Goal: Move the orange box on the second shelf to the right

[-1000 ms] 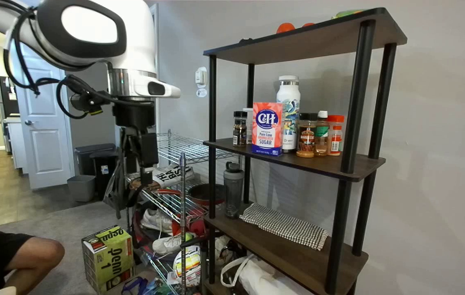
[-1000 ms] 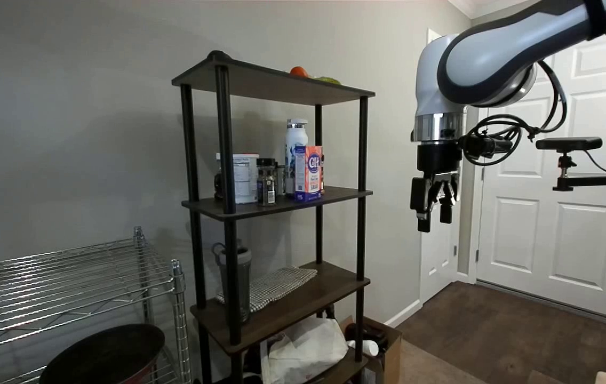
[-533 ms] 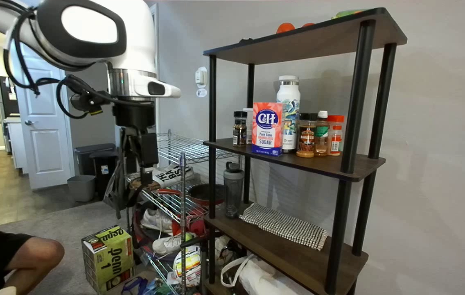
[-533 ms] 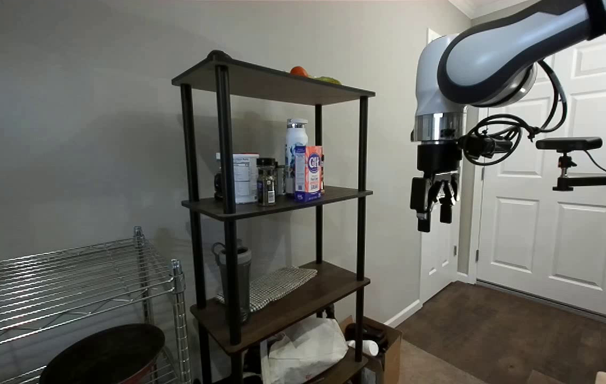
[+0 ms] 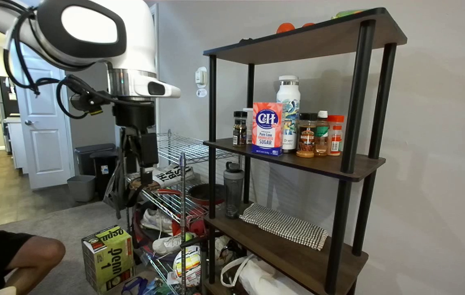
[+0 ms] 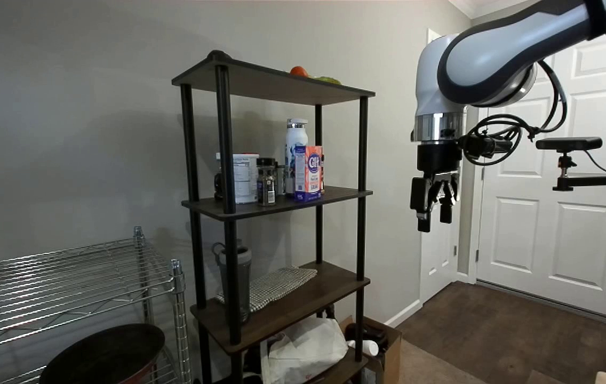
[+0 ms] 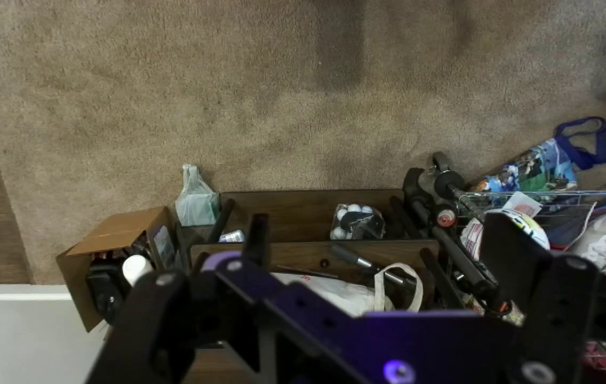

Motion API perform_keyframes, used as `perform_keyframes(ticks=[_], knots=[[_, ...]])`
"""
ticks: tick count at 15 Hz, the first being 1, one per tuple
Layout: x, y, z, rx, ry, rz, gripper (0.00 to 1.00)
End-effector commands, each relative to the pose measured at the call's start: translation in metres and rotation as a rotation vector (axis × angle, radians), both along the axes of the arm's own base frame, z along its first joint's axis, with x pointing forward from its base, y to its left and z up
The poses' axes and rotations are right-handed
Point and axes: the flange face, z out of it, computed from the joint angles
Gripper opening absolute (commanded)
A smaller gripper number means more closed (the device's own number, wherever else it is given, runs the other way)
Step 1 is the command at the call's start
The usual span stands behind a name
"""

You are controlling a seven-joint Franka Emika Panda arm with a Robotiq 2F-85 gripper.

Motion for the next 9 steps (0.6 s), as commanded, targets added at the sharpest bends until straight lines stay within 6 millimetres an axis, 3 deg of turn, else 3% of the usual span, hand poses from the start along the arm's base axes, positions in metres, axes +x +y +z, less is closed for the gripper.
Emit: perform_keyframes(ticks=[1, 9], knots=[[0.011, 0.0, -0.002, -0.029, -0.001, 0.01, 1.0], [0.09, 0.013, 0.001, -0.221, -0.203, 0.154, 1.0]])
